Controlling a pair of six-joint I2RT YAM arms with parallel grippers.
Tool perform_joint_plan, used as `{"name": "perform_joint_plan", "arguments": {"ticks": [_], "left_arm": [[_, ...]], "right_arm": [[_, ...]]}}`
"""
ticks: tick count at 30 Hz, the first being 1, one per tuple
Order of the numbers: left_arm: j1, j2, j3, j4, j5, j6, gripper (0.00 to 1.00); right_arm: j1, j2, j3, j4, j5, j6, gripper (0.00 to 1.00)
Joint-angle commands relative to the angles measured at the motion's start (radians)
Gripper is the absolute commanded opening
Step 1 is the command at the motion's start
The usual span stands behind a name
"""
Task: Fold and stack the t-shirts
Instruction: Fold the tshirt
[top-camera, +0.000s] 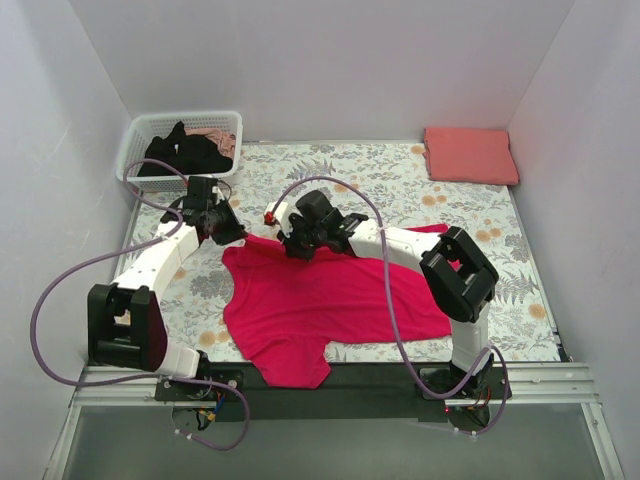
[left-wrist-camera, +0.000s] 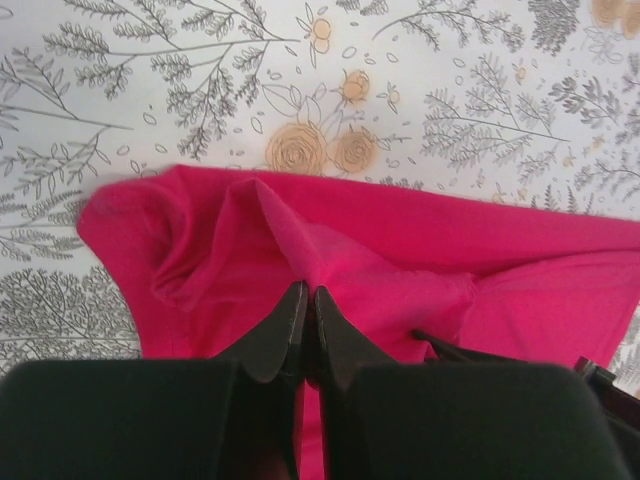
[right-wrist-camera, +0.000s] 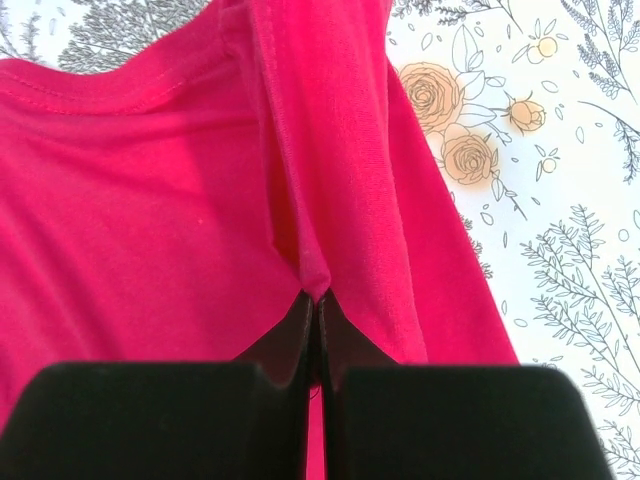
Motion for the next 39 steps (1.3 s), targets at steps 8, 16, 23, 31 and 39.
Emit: {"name": "perform_joint_plan", "arguments": {"ticks": [8,16,23,31,39], "left_arm": [[0.003,-0.257,-0.191,-0.119,0.109,-0.156,0.0],[0.001,-0.384,-0.285,-0.177,0.155,-0.226,0.0],[0.001,-0.448,-0.351,-0.22,0.209,-0.251,0.02],[0.001,-0.455,-0.438,-0.228,0.29,-0.274,0.04],[0.001,-0.461,-0.486,-0.205,0.336,-0.294,0.05]], "right_arm": [[0.005,-0.083,-0.071,-0.043,-0.108,0.024,0.01],[0.021,-0.091,-0.087,-0.095,-0.132,0.015,0.01],[0.027,-0.08,-0.087,-0.141,-0.151,-0.001,0.01],[0.03,-0.059,-0.093,-0.187,-0.14,-0.031,0.01],[0.03,-0.052,-0.079,-0.239,-0.093,-0.077,0.01]]}}
